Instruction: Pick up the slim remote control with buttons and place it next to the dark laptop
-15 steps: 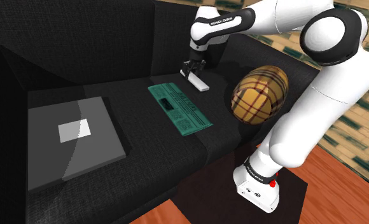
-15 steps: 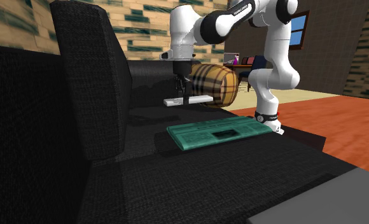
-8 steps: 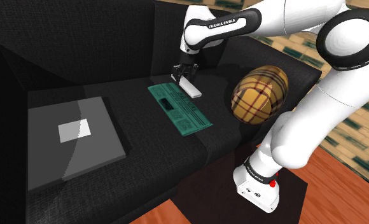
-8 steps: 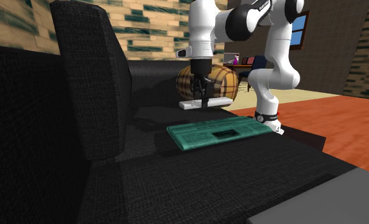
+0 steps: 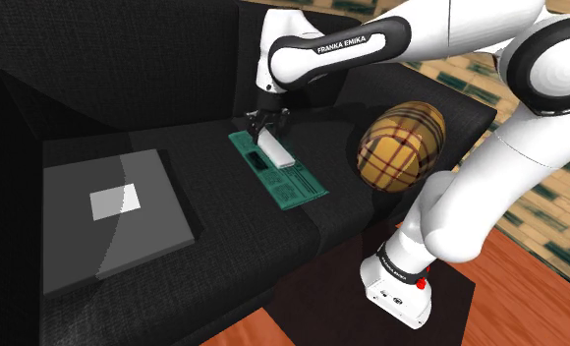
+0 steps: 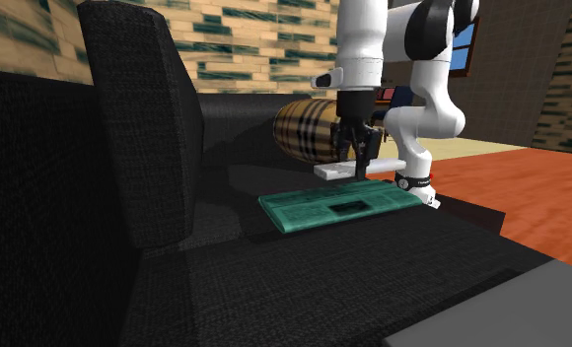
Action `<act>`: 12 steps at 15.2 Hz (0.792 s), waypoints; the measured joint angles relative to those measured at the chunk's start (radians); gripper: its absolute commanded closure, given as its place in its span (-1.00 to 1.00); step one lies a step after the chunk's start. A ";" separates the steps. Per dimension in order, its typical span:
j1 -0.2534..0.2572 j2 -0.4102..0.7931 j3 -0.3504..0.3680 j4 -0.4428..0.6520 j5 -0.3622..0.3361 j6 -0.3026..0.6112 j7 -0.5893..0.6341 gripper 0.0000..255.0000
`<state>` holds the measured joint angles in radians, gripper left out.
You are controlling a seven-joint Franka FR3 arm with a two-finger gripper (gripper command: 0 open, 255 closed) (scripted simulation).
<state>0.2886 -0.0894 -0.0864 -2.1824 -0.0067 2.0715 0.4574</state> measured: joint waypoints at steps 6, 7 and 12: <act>0.070 0.016 0.081 0.023 0.012 -0.007 0.145 1.00; 0.080 0.015 0.093 0.017 0.013 -0.002 0.166 1.00; 0.117 0.049 0.135 0.043 0.017 0.006 0.245 1.00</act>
<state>0.4058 -0.0406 0.0489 -2.1393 0.0104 2.0776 0.7019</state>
